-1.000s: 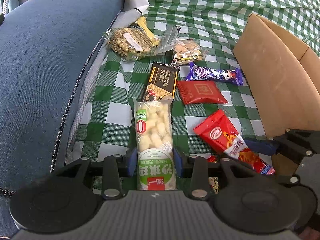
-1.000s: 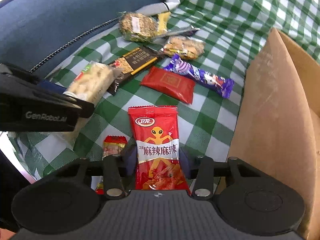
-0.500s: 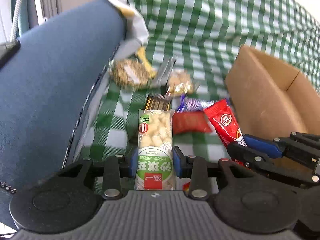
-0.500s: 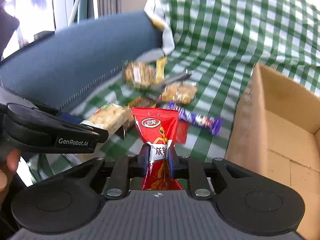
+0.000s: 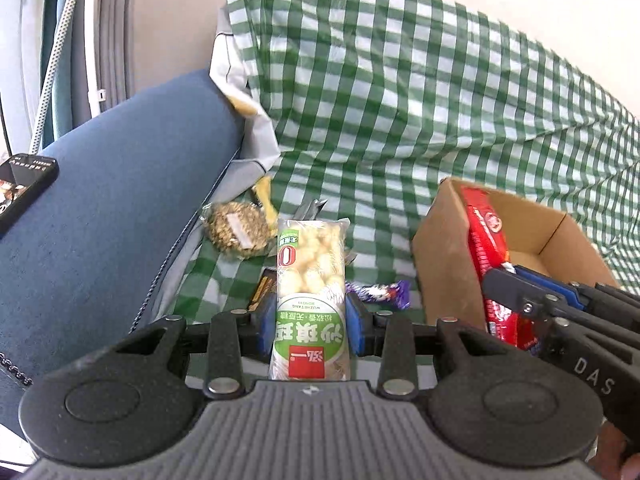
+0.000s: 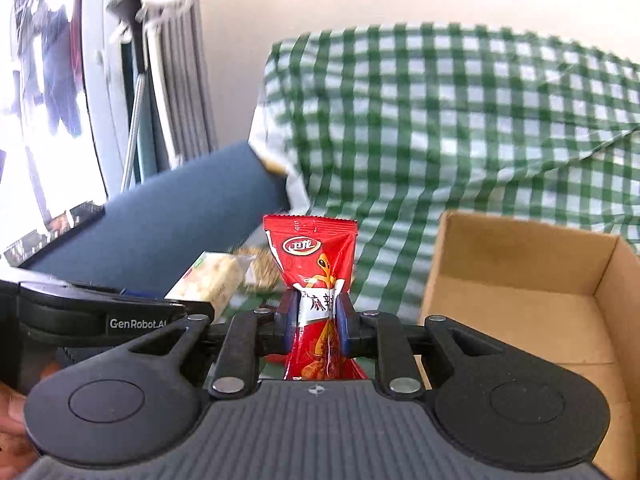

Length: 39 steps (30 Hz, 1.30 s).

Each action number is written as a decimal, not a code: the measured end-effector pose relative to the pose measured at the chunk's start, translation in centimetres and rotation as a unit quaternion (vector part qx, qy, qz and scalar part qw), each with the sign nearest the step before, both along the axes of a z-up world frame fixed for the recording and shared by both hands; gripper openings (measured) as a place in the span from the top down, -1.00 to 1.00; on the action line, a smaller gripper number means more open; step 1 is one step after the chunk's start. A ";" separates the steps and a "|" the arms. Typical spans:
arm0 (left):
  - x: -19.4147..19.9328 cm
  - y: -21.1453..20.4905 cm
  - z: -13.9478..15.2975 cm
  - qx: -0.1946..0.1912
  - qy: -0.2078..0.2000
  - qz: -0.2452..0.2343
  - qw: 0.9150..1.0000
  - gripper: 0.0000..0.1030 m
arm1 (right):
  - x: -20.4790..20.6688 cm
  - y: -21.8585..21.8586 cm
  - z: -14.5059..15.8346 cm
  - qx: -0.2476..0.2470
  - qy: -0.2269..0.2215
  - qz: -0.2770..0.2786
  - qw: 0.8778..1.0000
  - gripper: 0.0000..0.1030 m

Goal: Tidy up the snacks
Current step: 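Lower the red bag into the box with the right tool while the left tool drops the cracker pack in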

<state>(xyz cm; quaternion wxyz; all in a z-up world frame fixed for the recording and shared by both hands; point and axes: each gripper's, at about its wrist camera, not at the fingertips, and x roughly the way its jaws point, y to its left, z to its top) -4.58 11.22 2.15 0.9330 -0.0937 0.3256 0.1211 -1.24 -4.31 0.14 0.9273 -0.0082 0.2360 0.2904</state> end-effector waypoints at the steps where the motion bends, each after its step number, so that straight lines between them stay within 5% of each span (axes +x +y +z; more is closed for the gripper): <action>1: 0.1 -0.4 0.2 -0.001 -0.002 -0.002 1.000 0.23 | 0.1 -0.5 0.1 0.005 -0.002 -0.004 1.000 0.59; 39: 3.1 -10.3 -0.5 -0.007 -0.048 -0.137 0.989 0.23 | 0.7 -15.4 -0.7 0.023 -0.007 -0.213 0.977 0.56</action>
